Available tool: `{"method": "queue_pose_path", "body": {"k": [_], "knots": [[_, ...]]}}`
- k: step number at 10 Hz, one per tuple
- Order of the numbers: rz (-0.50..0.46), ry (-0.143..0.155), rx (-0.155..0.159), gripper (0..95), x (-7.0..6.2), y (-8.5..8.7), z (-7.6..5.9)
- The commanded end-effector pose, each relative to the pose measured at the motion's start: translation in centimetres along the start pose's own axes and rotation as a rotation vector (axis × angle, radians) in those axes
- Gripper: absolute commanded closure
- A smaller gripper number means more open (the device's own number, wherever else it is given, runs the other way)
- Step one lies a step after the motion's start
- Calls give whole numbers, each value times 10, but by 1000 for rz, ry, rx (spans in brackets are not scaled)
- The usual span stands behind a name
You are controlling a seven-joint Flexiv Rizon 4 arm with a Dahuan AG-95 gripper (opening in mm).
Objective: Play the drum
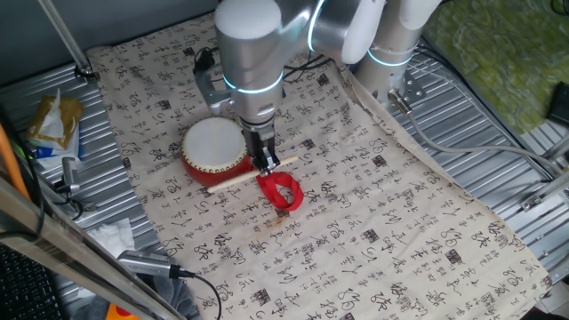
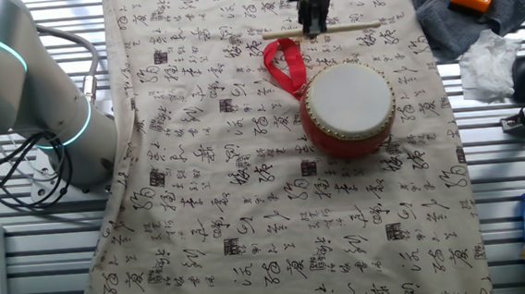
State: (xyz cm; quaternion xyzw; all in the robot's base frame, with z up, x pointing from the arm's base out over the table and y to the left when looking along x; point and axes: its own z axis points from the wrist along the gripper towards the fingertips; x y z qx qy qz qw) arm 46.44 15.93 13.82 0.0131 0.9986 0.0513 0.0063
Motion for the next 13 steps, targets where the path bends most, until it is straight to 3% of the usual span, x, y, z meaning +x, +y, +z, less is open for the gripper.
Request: {"method": "queue_pose_path", "body": {"k": [1, 2, 3, 6, 7, 9, 13], "knots": [[-13, -4, 14, 950, -2, 0, 1], [-59, -42, 80, 950, -2, 0, 1], [-105, -43, 127, 950, -2, 0, 1], [-220, -10, 127, 950, -2, 0, 1], [-293, 25, 131, 950, -2, 0, 1], [-344, 26, 127, 950, -2, 0, 1], [-360, 19, 105, 950, -2, 0, 1]]}}
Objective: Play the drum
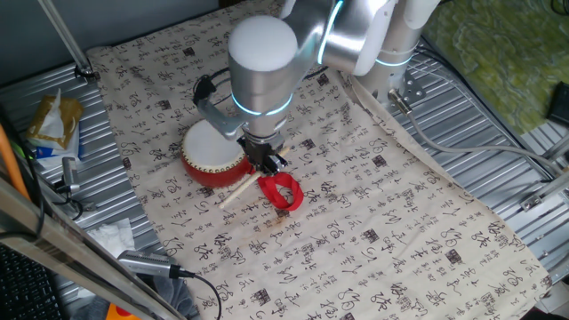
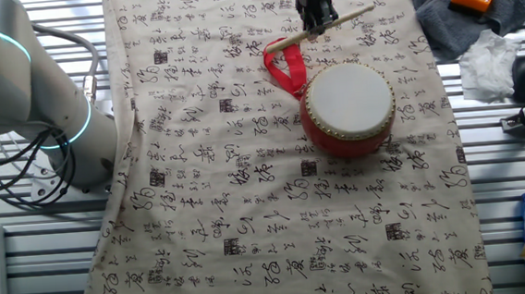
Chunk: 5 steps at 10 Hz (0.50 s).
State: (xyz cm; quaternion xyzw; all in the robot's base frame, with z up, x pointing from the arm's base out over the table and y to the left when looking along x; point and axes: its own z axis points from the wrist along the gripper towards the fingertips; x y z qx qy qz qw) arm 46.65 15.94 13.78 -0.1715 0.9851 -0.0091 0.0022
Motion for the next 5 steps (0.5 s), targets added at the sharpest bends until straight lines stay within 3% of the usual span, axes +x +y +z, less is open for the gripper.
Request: {"method": "queue_pose_path", "body": {"k": [1, 3, 5], "knots": [[35, -23, -56, 950, -4, 4, 2], [83, -47, -76, 950, -24, 28, 9], [165, -67, -74, 950, -51, 66, 22]]}}
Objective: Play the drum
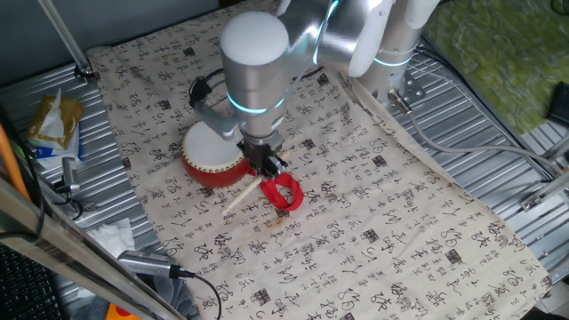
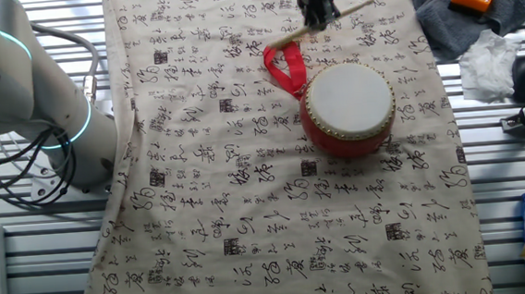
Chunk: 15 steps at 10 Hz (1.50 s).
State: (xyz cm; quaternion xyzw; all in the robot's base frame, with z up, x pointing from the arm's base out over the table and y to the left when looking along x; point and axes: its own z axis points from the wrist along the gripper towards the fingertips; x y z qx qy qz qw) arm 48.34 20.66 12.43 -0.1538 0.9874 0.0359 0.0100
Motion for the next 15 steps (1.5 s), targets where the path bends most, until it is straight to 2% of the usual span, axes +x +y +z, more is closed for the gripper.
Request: {"method": "queue_pose_path", "body": {"k": [1, 4, 5, 6, 7, 8, 9, 12, 15], "knots": [[169, -46, 11, 950, -26, 43, 19], [275, -45, 15, 950, -43, 92, 36], [280, -43, 16, 950, -43, 96, 37], [302, -34, 14, 950, -45, 109, 43], [336, 7, 13, 950, -43, 125, 51], [341, 31, 13, 950, -40, 131, 57], [331, 38, 10, 950, -36, 131, 63], [308, 36, 5, 950, -21, 126, 87], [296, 28, 6, 950, -14, 125, 104]]}}
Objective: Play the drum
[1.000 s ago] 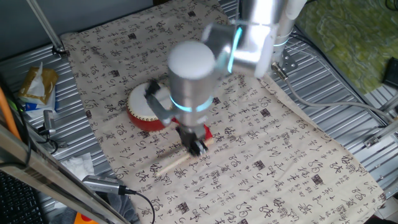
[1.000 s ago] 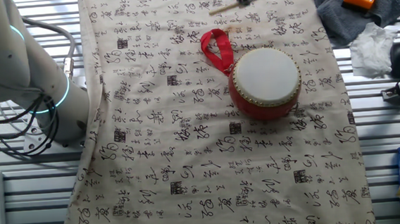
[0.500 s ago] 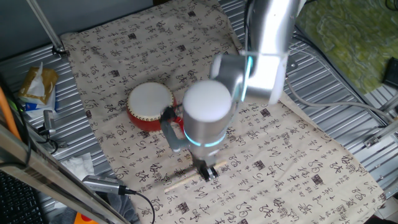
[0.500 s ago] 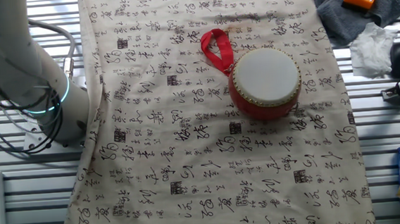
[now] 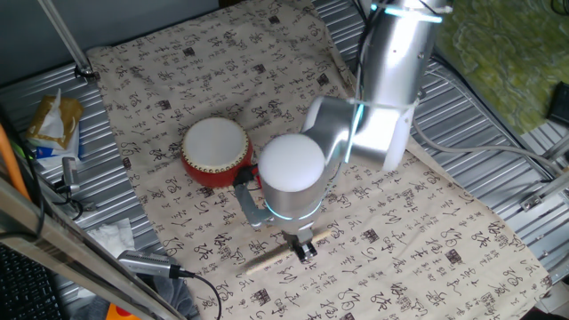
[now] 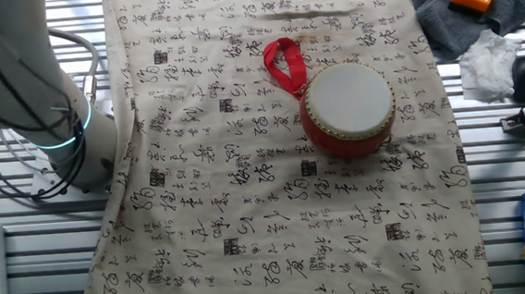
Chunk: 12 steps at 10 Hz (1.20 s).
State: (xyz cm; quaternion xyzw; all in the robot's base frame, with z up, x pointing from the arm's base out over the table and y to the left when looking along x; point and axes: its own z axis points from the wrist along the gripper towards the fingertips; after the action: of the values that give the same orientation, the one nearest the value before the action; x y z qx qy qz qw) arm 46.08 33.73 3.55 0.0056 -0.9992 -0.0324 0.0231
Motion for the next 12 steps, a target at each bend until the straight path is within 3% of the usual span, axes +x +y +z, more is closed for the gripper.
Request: {"method": "queue_pose_path", "body": {"k": [1, 4, 5, 7, 9, 10, 11, 12], "knots": [[-5, -30, 4, 950, 2, 0, 9], [15, -37, 3, 950, 4, 4, 19], [5, -46, 2, 570, 5, 6, 19], [-7, -55, -10, 190, 5, 6, 19], [-36, -60, -4, 190, 5, 6, 17], [-48, -57, 50, 570, 4, 6, 8], [-59, -53, 80, 950, 5, 7, -2], [-68, -50, 79, 950, 5, 7, -11]]}}
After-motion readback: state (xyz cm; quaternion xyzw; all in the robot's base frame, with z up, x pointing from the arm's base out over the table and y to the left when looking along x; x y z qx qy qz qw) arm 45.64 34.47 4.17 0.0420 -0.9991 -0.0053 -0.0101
